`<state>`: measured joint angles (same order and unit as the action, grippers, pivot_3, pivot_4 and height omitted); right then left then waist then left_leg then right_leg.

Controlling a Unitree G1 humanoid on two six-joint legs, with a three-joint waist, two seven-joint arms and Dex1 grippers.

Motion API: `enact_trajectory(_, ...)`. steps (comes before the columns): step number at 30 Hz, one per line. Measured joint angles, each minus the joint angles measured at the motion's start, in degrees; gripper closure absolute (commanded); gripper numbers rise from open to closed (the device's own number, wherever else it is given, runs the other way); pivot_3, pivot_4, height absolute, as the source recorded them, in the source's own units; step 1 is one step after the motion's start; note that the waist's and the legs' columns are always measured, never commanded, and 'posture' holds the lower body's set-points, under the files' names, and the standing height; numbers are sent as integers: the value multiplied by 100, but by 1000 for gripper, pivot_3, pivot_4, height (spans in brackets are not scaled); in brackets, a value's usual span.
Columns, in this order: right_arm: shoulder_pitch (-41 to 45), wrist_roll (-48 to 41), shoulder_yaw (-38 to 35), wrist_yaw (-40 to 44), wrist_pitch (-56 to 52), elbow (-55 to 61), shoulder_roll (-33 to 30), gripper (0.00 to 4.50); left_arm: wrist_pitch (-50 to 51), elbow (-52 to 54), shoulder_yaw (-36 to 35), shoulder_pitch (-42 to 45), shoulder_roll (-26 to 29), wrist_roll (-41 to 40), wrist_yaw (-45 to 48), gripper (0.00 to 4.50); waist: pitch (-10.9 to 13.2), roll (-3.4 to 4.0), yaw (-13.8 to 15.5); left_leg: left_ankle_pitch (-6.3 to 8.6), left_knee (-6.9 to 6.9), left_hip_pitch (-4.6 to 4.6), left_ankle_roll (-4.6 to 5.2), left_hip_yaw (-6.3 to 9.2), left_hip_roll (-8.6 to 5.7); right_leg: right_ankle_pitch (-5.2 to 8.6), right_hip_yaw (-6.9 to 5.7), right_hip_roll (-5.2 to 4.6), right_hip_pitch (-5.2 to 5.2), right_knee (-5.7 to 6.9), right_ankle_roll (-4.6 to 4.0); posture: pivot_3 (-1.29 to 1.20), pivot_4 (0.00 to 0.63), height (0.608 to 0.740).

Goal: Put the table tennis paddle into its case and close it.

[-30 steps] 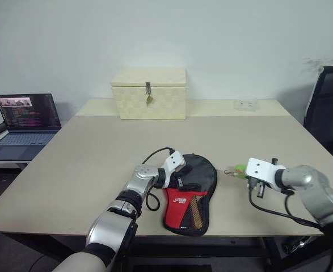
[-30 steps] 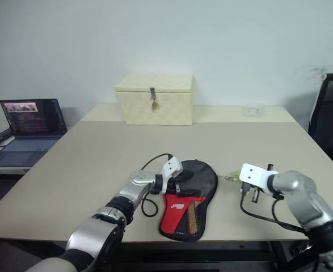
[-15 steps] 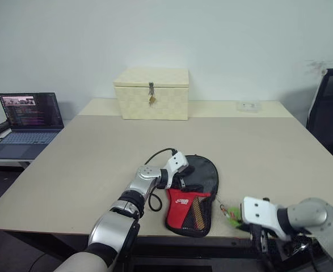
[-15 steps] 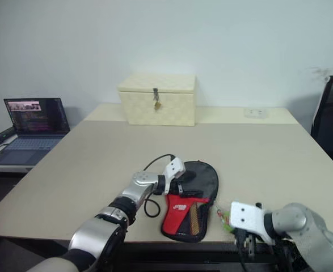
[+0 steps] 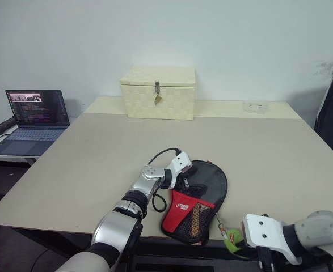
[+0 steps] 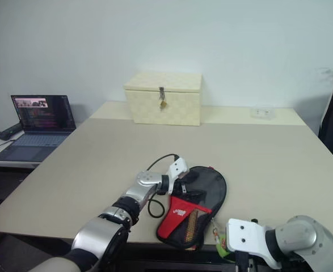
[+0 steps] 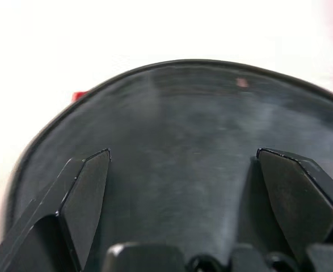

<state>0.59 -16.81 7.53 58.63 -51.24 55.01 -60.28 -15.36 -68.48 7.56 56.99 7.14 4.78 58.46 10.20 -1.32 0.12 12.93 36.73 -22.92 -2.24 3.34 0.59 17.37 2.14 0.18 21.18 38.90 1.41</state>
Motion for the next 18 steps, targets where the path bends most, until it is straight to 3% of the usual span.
enact_trajectory(3,135,-3,340,-442,-270,9,360,4464,-2,-34,0,14,-7,29,-49,0,-10,-11,-5,1,0,2,1,-4,0,2,1,-6,0,2,3,0,150,740)
enact_trajectory(6,366,-312,299,-635,-688,1,674,3854,-11,-69,1,28,-9,53,-143,0,-12,-14,-16,0,6,6,1,-9,1,-1,4,-9,-2,6,9,0,150,740)
enact_trajectory(11,822,-1194,-282,-742,-1498,-96,1165,2260,-43,-111,-3,25,2,55,-245,0,-17,-22,-29,-1,13,9,2,-12,6,-11,9,-9,-4,8,24,0,150,740)
enact_trajectory(15,1619,-1764,-1101,-1001,-2122,-941,1682,2260,-108,-78,-123,-22,65,-38,-118,0,-16,-24,-52,-3,19,11,3,-25,7,-24,20,-10,-2,9,25,0,150,740)
enact_trajectory(18,2208,-1608,-1203,-1488,-2099,-1940,1995,2260,-106,170,-212,-163,298,-220,308,0,-14,-26,-114,-3,8,-1,4,-30,10,-26,24,-9,20,11,17,0,150,740)
